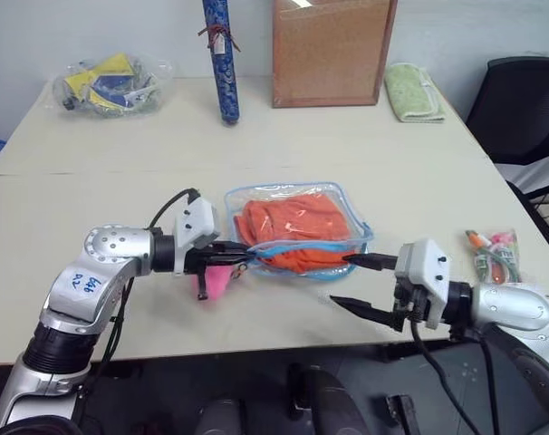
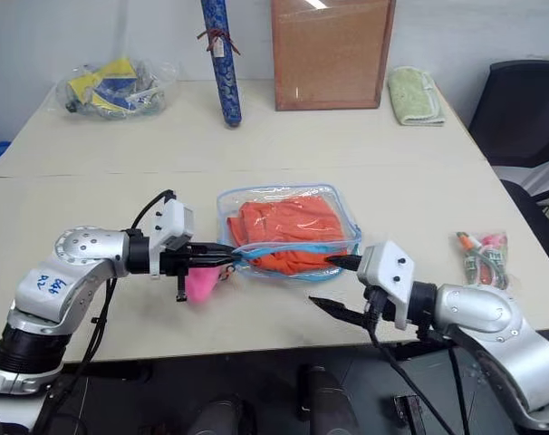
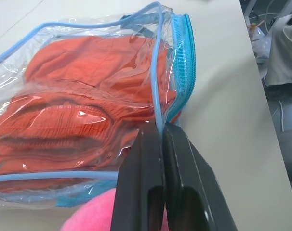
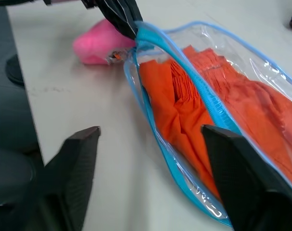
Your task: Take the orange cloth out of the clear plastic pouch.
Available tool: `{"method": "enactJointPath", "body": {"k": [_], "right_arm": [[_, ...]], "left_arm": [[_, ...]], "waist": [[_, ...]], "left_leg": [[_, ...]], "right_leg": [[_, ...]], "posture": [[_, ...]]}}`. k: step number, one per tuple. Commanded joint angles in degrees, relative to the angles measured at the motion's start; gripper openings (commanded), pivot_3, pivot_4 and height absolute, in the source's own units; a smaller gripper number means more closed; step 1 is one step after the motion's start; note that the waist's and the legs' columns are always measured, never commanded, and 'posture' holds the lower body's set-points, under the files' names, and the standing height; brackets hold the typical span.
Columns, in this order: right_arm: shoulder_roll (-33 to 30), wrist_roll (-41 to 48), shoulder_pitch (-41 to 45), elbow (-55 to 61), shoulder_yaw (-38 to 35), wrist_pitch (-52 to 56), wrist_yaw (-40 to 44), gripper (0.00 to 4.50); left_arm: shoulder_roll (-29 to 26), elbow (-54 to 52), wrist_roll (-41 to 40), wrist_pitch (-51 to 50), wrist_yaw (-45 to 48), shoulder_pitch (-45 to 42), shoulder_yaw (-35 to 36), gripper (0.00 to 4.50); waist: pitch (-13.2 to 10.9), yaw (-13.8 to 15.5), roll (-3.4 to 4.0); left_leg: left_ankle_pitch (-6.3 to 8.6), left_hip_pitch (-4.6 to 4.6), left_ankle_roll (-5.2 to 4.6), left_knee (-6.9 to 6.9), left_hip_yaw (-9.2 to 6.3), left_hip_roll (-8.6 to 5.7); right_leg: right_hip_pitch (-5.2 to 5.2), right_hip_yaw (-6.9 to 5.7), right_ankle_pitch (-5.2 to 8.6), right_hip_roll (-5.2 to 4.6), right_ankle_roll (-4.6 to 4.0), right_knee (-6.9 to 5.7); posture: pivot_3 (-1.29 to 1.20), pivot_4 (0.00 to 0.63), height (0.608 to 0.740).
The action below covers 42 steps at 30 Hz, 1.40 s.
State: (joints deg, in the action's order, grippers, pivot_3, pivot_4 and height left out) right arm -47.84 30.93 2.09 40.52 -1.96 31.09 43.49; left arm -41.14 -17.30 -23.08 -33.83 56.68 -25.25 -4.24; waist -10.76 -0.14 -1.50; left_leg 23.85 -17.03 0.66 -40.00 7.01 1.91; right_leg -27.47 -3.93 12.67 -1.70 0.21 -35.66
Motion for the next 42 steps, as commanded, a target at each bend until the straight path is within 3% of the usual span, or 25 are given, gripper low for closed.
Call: {"method": "enactJointPath", "body": {"k": [1,2,10,13,18,21,27,30,35,42], "right_arm": [[3.3,-8.9,5.1,-3.9,5.7,-2.0,-5.5,2.15],[4.1,-11.1,6.5,-5.4,7.1,-2.1,-6.5,1.86],[5.8,-25.3,11.0,-14.2,16.3,-9.4,-7.1,1.86],[6.4,-28.4,11.5,-16.2,17.4,-11.4,-7.1,2.42],[6.7,-34.3,12.8,-19.7,18.7,-14.6,-7.4,4.11],[7.8,-36.4,14.0,-21.8,19.2,-15.7,-7.5,4.11],[12.3,-32.3,14.5,-21.6,16.5,-12.5,-6.2,4.11],[13.7,-29.8,13.9,-20.6,14.7,-10.8,-5.5,3.51],[13.9,-29.7,13.7,-20.1,14.0,-9.1,-5.4,1.76],[10.1,-37.2,13.4,-22.9,17.2,-16.2,-4.8,1.76]], "left_arm": [[0.0,-1.5,0.6,1.0,-0.1,-1.1,-0.8,0.0],[0.0,-1.4,0.7,1.1,-0.1,-1.1,-1.0,0.0],[0.8,-1.7,0.8,0.9,-1.1,-1.4,-1.6,0.0],[0.9,-2.3,0.8,0.8,-1.5,-1.1,-1.5,0.0],[0.9,-3.5,0.4,0.5,-2.2,-0.4,-1.3,0.0],[1.0,-4.3,0.0,-0.1,-2.6,-0.5,-1.1,0.0],[1.1,-4.6,0.1,-0.1,-2.9,-0.6,-1.4,0.0],[0.8,-4.4,0.5,0.4,-2.7,-0.5,-1.5,0.0],[0.7,-3.8,0.8,0.9,-2.4,-0.8,-1.6,0.0],[0.8,-3.2,1.0,1.3,-2.4,-1.1,-1.7,0.0]], "waist": [[0.0,-0.1,-0.01],[0.0,-0.1,-0.01],[0.0,0.1,0.0],[0.0,0.1,0.0],[0.0,0.0,-0.01],[0.0,0.0,-0.01],[0.0,-0.1,-0.01],[0.0,0.0,-0.01],[0.0,0.0,-0.01],[0.0,0.0,-0.01]], "left_leg": [[0.0,0.02,0.01,0.0,0.02,0.0],[-0.01,0.01,0.01,-0.02,0.04,-0.02],[-0.01,-0.03,0.01,-0.02,0.04,-0.03],[-0.02,-0.02,0.01,-0.02,0.03,-0.04],[-0.02,-0.02,0.01,-0.02,0.03,-0.02],[-0.02,-0.02,0.01,-0.01,0.02,-0.01],[-0.02,0.0,0.02,-0.02,0.03,0.0],[-0.02,0.0,0.01,-0.02,0.03,0.0],[-0.02,-0.01,0.01,-0.02,0.03,-0.01],[-0.01,-0.01,0.0,-0.01,0.02,-0.02]], "right_leg": [[0.0,0.02,0.0,0.0,0.0,-0.01],[-0.01,0.06,0.0,0.0,0.0,-0.02],[-0.05,0.04,0.02,-0.01,-0.04,-0.01],[-0.04,0.04,0.01,-0.01,-0.03,-0.02],[-0.04,0.04,0.01,-0.01,-0.03,-0.02],[-0.05,0.04,0.02,0.0,-0.04,-0.03],[-0.04,0.05,0.02,0.01,-0.04,-0.07],[-0.05,0.05,0.02,-0.01,-0.04,-0.07],[-0.04,0.05,0.02,-0.02,-0.04,-0.06],[-0.05,0.05,0.02,-0.01,-0.04,-0.04]], "posture": [[0.0,0.15,0.74],[0.0,0.15,0.74],[0.0,0.15,0.74],[0.0,0.15,0.74],[0.0,0.15,0.74],[0.0,0.15,0.74],[0.0,0.15,0.74],[0.0,0.15,0.74],[0.0,0.15,0.74],[0.0,0.15,0.74]]}}
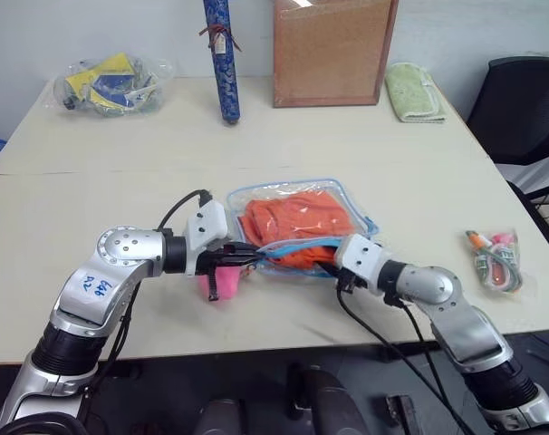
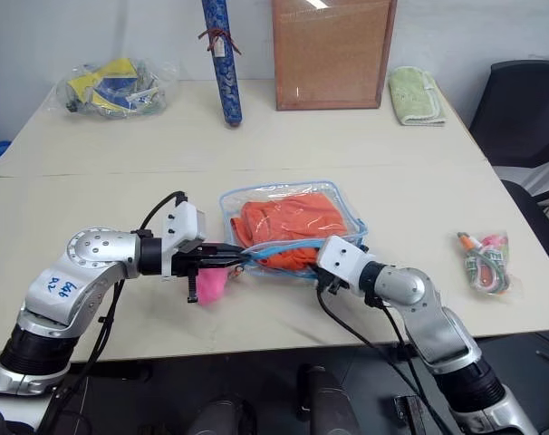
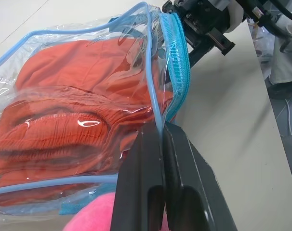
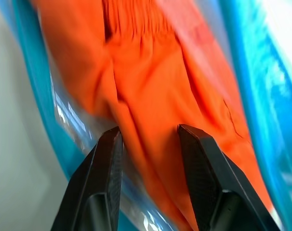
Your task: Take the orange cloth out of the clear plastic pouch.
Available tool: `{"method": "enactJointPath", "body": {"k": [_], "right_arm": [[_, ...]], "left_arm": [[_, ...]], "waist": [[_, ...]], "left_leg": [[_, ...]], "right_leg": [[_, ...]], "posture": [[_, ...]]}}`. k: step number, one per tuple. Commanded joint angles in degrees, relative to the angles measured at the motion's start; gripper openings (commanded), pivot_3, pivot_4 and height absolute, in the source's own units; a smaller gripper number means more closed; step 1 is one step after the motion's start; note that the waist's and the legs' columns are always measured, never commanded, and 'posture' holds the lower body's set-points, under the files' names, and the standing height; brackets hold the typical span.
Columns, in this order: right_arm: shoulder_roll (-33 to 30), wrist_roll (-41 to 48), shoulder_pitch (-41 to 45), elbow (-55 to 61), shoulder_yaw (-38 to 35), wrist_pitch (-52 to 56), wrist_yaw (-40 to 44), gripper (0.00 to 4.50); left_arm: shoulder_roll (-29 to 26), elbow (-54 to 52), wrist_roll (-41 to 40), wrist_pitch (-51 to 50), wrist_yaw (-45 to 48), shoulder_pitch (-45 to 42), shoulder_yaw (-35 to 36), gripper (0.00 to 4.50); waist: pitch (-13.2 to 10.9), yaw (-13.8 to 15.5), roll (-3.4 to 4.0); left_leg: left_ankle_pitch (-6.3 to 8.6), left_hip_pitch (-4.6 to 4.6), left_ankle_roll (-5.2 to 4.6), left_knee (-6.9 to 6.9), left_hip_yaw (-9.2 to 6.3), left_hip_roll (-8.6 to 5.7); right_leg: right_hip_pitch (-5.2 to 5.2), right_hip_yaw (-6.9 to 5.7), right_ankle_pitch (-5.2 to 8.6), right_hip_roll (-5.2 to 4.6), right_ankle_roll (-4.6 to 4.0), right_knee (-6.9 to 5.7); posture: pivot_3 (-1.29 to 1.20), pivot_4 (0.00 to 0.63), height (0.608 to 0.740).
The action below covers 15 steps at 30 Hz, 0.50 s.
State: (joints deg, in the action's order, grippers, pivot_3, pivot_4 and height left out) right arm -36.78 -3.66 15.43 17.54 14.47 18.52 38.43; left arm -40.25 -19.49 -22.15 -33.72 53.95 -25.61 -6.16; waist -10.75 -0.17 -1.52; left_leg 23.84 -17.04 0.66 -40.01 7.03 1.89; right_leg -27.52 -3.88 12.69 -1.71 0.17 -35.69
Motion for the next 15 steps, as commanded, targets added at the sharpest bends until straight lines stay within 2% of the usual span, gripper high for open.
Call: {"method": "enactJointPath", "body": {"k": [1,15], "right_arm": [[-1.1,-3.4,0.1,-0.3,1.1,-4.5,0.1,1.76],[4.4,-14.8,7.7,-14.4,6.8,-10.8,-3.8,1.76]], "left_arm": [[0.0,-0.9,0.1,1.3,0.3,-0.8,0.2,0.0],[0.5,0.3,0.3,2.1,0.2,-1.6,-0.2,0.0]], "waist": [[0.0,0.0,0.0],[0.0,-0.2,-0.01]], "left_leg": [[0.0,0.0,0.0,0.0,0.0,0.0],[0.0,0.03,0.01,0.0,0.01,0.02]], "right_leg": [[0.0,0.0,0.0,0.01,0.0,0.0],[0.03,0.01,0.0,0.0,0.0,-0.02]], "posture": [[0.0,0.15,0.74],[0.0,0.15,0.74]]}}
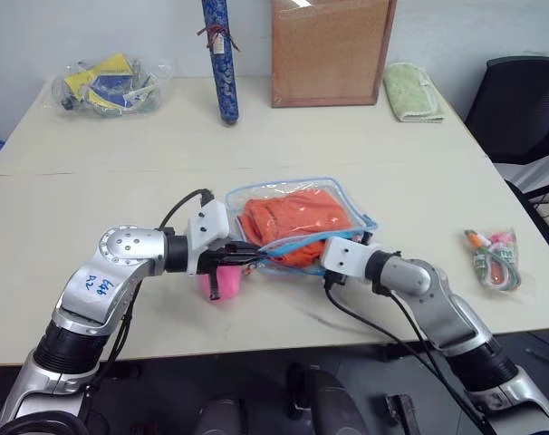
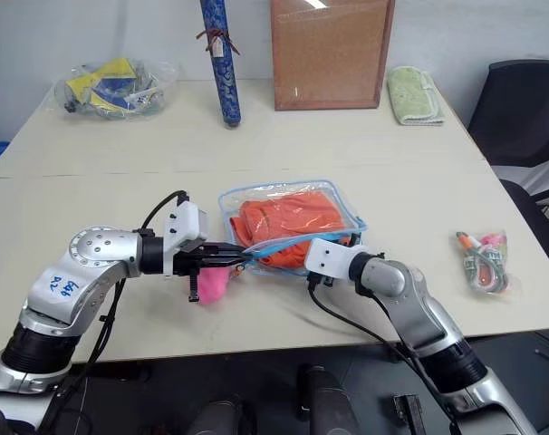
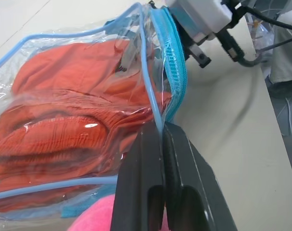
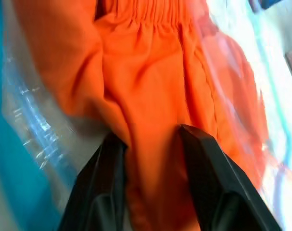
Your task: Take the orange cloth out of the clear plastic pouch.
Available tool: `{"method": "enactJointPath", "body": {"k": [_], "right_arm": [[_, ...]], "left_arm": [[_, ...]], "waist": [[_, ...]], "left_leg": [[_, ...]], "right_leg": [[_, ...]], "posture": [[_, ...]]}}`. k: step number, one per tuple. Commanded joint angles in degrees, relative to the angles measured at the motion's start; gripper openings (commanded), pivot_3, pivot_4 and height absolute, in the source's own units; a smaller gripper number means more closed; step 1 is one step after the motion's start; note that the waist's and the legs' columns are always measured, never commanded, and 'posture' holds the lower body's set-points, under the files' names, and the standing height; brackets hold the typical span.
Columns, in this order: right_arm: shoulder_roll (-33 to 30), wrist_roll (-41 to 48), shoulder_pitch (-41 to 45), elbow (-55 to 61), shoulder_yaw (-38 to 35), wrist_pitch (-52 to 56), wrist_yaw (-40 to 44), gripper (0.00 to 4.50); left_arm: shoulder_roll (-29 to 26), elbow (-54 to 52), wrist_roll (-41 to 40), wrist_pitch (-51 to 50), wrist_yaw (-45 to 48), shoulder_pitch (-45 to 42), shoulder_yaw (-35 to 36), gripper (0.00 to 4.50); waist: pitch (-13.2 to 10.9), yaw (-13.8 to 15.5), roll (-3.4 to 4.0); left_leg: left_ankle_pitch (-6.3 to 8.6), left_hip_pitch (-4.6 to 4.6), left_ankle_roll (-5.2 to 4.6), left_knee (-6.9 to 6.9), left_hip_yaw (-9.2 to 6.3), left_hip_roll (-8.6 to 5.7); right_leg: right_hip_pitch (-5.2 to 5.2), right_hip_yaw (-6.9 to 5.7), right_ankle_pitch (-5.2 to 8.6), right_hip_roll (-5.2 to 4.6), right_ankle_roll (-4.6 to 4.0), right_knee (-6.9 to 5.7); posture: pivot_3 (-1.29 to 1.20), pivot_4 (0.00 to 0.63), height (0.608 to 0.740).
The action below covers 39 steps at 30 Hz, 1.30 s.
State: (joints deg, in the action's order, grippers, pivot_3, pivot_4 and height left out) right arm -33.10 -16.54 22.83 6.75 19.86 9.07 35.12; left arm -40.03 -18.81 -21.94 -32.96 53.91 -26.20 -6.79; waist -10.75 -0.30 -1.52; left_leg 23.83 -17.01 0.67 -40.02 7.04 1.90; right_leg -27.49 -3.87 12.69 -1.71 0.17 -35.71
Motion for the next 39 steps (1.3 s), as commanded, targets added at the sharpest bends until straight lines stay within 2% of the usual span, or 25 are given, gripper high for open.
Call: {"method": "enactJointPath", "body": {"k": [1,4,7,8,14,18,26,28,35,39], "right_arm": [[1.3,-2.0,0.6,-4.6,1.3,-1.6,-0.8,1.76],[2.6,-1.5,1.3,-6.6,0.9,-2.5,-0.7,1.13],[2.6,-1.4,0.8,-6.4,1.0,-3.9,0.2,0.1],[2.4,-1.5,0.6,-6.0,1.0,-4.3,0.6,0.04],[-0.2,-0.9,-1.9,-0.1,0.0,-6.6,3.0,0.04],[-7.5,-2.7,-5.9,7.6,0.3,-17.3,6.1,0.04],[-20.2,5.7,-14.8,12.8,-3.8,-32.7,14.3,0.04],[-21.5,6.8,-15.9,12.5,-5.4,-32.6,14.6,0.04],[-27.6,6.1,-19.4,1.6,-17.3,-35.6,11.6,0.04],[-29.1,4.9,-18.3,-9.6,-21.2,-36.5,8.9,0.04]], "left_arm": [[0.3,-0.3,0.1,1.5,0.2,-1.1,0.5,0.0],[0.3,0.0,0.3,1.9,0.2,-1.2,0.4,0.0],[0.2,0.5,0.8,2.2,-0.1,-1.1,0.5,0.0],[0.2,0.7,1.0,2.4,-0.2,-1.1,0.5,0.0],[1.0,3.3,4.2,3.8,-2.4,-1.3,0.0,0.0],[2.8,8.7,8.1,5.2,-6.2,-3.8,-0.4,0.0],[4.2,20.7,14.4,9.9,-9.6,-9.8,-0.7,0.0],[4.1,22.7,15.2,10.8,-9.4,-10.6,-0.5,0.0],[-2.5,29.8,20.4,20.7,-6.9,-10.6,-0.5,0.0],[-5.1,28.7,19.9,21.7,-4.9,-9.2,0.3,0.0]], "waist": [[0.0,0.0,-0.01],[0.0,-0.1,-0.03],[0.0,0.0,-0.03],[0.0,0.0,-0.02],[0.0,0.0,-0.02],[0.0,0.3,-0.02],[0.0,0.1,-0.04],[0.0,0.1,-0.05],[0.0,0.2,-0.04],[0.0,0.2,-0.04]], "left_leg": [[0.0,0.01,0.0,0.0,0.0,0.0],[0.0,0.05,0.0,0.0,0.0,0.01],[0.0,0.04,0.0,-0.01,0.0,0.04],[0.0,0.04,0.0,-0.01,0.0,0.06],[0.0,0.03,0.0,0.0,0.0,0.1],[0.0,-0.01,-0.02,0.0,-0.04,-0.03],[0.0,0.01,-0.02,0.04,-0.01,-0.03],[0.0,0.03,-0.02,0.03,-0.02,-0.02],[0.0,0.04,0.0,0.03,0.02,0.01],[0.0,0.04,-0.01,0.04,0.05,-0.01]], "right_leg": [[0.01,0.0,0.0,0.0,0.0,0.0],[0.04,0.01,0.0,-0.01,0.0,-0.02],[0.04,0.01,0.0,-0.03,0.0,-0.04],[0.03,0.0,0.0,-0.03,0.0,-0.04],[0.02,0.0,0.0,-0.03,0.0,-0.03],[0.02,-0.04,0.0,-0.05,0.01,0.01],[0.04,-0.03,-0.02,0.01,0.04,0.06],[0.04,-0.04,-0.02,0.02,0.04,0.05],[0.02,-0.01,-0.02,-0.02,0.03,0.04],[0.02,-0.01,-0.02,-0.01,0.03,0.05]], "posture": [[0.0,0.15,0.74],[0.0,0.15,0.74],[0.0,0.15,0.74],[0.0,0.15,0.74],[0.0,0.15,0.74],[0.0,0.15,0.74],[0.0,0.15,0.74],[0.0,0.15,0.74],[0.0,0.15,0.74],[0.0,0.15,0.74]]}}
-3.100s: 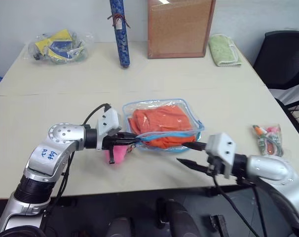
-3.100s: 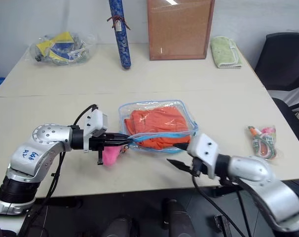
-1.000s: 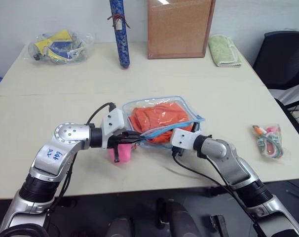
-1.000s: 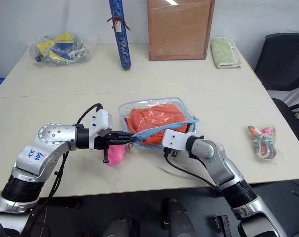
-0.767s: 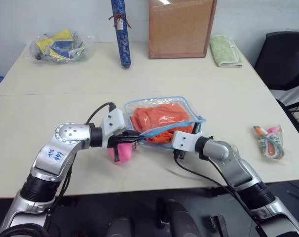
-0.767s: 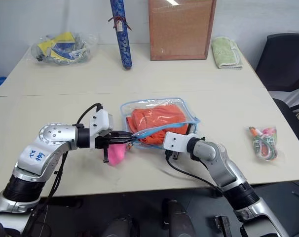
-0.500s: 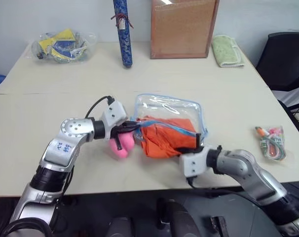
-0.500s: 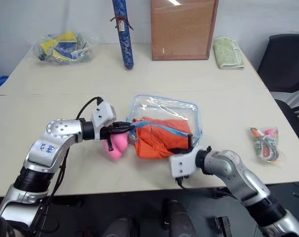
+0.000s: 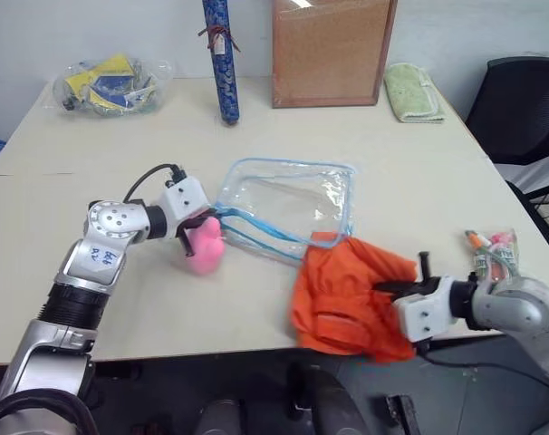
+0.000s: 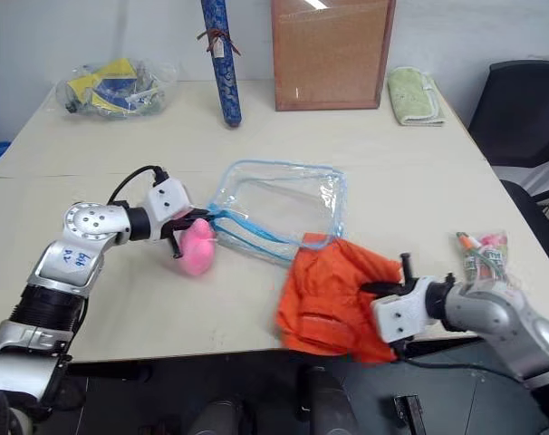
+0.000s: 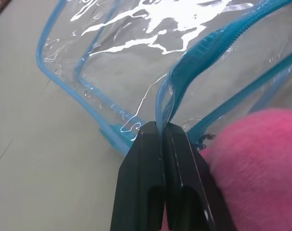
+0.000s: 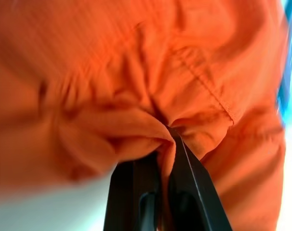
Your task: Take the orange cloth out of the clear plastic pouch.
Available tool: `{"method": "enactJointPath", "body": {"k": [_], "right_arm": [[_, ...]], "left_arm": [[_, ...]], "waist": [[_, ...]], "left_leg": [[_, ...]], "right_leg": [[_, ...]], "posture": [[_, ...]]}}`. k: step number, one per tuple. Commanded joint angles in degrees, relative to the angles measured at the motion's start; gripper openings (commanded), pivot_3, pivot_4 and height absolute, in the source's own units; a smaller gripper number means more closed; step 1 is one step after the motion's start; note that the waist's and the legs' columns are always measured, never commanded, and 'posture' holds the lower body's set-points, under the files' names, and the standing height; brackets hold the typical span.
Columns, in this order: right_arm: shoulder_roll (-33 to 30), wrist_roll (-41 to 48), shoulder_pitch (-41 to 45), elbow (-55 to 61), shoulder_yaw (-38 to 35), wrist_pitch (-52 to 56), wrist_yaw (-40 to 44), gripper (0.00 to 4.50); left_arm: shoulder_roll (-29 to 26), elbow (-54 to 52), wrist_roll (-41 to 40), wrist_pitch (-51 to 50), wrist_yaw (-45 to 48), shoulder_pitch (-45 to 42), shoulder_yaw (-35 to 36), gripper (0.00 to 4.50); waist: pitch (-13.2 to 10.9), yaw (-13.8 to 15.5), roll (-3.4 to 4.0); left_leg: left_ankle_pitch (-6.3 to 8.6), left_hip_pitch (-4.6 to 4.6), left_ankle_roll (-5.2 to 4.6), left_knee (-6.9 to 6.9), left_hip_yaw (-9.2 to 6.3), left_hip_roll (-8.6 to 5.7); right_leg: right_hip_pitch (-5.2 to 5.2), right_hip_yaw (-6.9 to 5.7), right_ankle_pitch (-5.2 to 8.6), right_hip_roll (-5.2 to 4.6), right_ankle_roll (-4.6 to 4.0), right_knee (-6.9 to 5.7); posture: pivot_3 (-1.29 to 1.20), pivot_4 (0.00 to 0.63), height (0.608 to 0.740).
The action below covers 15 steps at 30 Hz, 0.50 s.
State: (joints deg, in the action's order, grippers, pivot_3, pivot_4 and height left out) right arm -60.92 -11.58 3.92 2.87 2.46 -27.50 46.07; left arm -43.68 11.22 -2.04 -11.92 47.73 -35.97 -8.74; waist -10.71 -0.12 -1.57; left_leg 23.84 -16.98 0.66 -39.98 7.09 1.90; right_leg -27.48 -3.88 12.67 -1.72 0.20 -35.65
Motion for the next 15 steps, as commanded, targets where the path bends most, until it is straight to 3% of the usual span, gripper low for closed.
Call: {"method": "enactJointPath", "body": {"k": [1,5,9,15], "right_arm": [[-0.4,0.7,1.3,-7.6,-4.4,1.7,-2.6,0.04],[5.5,6.9,2.6,-10.4,-7.8,15.0,-4.5,0.04],[11.1,9.8,1.8,-5.6,-11.5,32.4,-8.3,0.04],[15.3,11.6,0.6,4.0,-12.0,48.1,-10.4,0.04]], "left_arm": [[-1.4,-3.3,-1.6,0.5,2.9,1.5,2.5,0.0],[-2.1,-13.3,-6.2,1.4,9.7,7.0,2.3,0.0],[-3.4,-21.0,-9.6,0.5,13.9,12.3,2.9,0.0],[-5.4,-22.9,-8.4,2.0,15.6,15.2,2.8,0.0]], "waist": [[0.0,0.0,0.0],[0.0,-0.1,0.0],[0.0,0.0,0.08],[0.1,-0.1,0.18]], "left_leg": [[0.0,0.0,0.0,0.0,0.01,0.01],[0.0,0.0,0.0,0.0,0.05,0.29],[0.0,0.0,0.03,-0.01,0.08,0.35],[0.0,0.09,0.05,-0.01,0.09,0.35]], "right_leg": [[0.0,0.01,0.0,-0.02,0.0,0.0],[-0.01,0.04,0.0,0.0,0.0,-0.02],[-0.06,0.1,0.01,0.0,-0.03,-0.09],[-0.02,0.18,0.03,0.06,-0.05,-0.13]], "posture": [[0.0,0.15,0.74],[0.0,0.15,0.74],[0.0,0.15,0.74],[0.0,0.15,0.74]]}}
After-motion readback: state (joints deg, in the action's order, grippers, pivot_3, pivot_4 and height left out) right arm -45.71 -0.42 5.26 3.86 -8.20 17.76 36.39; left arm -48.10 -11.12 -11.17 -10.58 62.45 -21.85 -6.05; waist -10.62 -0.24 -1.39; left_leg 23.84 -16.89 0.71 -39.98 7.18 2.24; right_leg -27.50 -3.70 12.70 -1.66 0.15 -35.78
